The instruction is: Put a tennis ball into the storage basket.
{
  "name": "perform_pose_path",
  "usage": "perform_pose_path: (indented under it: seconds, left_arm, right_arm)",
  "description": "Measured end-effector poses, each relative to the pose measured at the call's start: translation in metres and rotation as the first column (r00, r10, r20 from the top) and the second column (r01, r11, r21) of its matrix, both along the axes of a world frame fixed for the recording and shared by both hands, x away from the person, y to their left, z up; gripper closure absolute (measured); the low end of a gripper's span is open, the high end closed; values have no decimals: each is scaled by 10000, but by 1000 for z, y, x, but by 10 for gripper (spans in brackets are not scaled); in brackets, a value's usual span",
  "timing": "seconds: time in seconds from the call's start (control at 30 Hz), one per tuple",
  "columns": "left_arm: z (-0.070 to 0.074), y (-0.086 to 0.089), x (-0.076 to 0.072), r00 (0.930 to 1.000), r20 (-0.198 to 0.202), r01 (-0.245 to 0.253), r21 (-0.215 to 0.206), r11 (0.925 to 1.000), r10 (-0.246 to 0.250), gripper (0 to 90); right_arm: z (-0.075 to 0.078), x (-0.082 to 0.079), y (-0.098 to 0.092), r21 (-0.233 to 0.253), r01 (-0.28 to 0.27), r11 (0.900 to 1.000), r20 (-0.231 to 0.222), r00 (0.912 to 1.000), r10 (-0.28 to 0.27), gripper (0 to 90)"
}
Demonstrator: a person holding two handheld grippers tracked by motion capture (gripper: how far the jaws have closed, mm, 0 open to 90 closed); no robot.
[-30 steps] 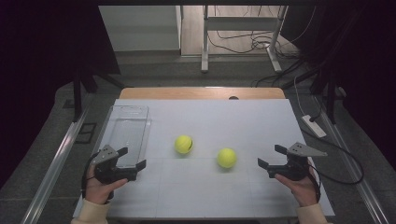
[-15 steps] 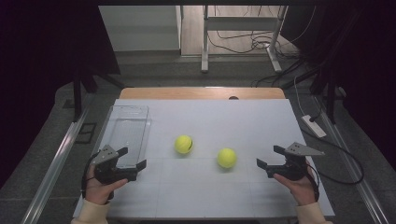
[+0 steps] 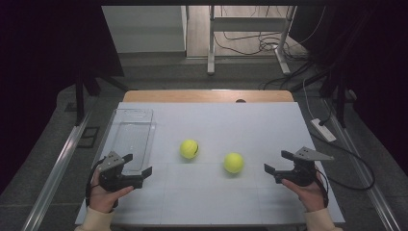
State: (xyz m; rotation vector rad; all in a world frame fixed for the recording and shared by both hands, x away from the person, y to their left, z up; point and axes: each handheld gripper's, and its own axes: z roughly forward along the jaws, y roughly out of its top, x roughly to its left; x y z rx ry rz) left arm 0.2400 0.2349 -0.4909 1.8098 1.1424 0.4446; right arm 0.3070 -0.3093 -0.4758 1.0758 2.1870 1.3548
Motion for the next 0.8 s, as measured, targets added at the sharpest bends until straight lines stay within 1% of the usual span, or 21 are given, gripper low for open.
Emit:
perform_pose_path:
  seconds: [0.17,0.27,0.5,0.63,0.8]
  left_arm:
    - [-1,-3,0,10000,-97,18,38,10000,-18,86]
    - [-1,-5,0,9998,-164,90,85,9999,-89,86]
    - [2,-6,1,9998,-144,133,64,9999,-132,87]
    - [3,-9,3,9993,-281,230,103,9997,-227,86]
    - [5,-12,4,9990,-340,306,138,9994,-301,85]
  right_arm:
    - [-2,2,1,-136,-21,9999,-19,10000,20,79]
    - [-2,2,-1,-79,21,10000,-41,10000,-22,81]
    - [-4,2,1,-126,-38,9999,-119,9999,37,82]
    - [-5,2,0,-156,-27,9999,-162,9999,25,82]
    - [-6,1,2,-197,-65,9998,-154,9999,62,84]
